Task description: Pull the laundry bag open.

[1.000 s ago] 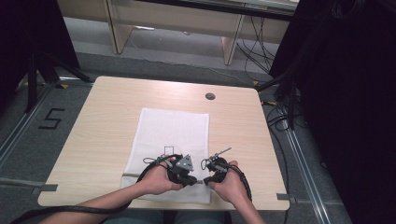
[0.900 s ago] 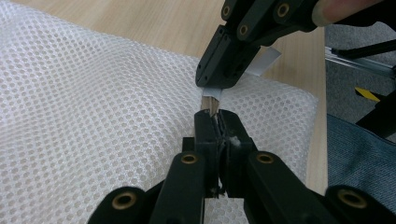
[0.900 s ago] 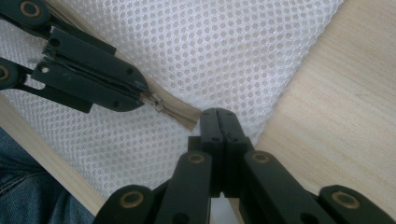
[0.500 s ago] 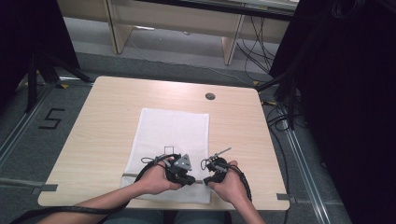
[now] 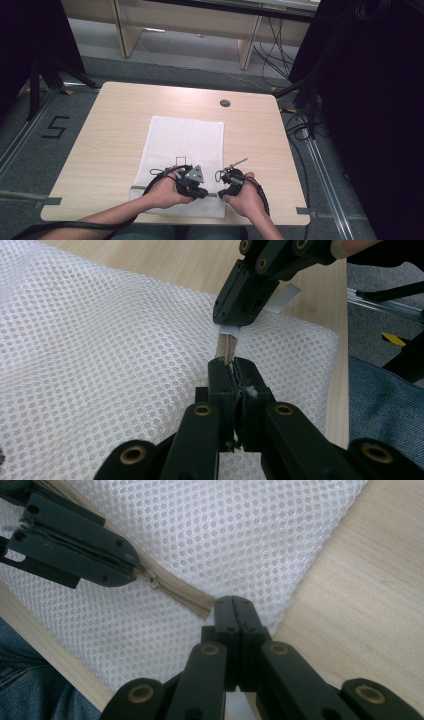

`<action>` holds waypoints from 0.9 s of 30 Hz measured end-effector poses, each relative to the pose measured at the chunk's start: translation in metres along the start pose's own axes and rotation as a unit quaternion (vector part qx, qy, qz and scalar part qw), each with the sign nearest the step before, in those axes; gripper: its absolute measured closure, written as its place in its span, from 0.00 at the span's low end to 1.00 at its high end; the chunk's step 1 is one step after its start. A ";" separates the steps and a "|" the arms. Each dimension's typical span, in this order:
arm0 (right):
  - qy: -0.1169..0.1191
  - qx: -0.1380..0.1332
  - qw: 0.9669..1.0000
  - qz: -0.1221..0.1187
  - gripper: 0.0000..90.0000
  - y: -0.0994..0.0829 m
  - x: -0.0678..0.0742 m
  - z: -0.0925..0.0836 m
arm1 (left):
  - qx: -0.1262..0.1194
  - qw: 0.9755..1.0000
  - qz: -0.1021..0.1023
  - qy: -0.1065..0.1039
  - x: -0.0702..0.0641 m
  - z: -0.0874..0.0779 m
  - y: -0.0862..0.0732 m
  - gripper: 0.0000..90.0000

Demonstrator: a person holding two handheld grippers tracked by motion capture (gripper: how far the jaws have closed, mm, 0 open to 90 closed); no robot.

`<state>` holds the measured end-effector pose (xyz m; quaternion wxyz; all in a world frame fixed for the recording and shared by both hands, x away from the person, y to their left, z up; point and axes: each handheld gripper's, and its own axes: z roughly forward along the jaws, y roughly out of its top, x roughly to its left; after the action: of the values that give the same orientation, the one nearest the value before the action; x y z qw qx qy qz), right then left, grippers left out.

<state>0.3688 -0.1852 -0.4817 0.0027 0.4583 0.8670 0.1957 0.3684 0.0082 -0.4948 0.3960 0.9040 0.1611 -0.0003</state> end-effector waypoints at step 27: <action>0.002 -0.004 1.000 -0.004 1.00 -0.001 -0.001 0.000 | -0.001 1.000 -0.002 0.003 -0.001 -0.007 -0.003 0.97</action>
<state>0.3689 -0.1865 -0.4824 0.0036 0.4547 0.8679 0.1997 0.3660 0.0151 -0.4918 0.3961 0.9033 0.1645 0.0021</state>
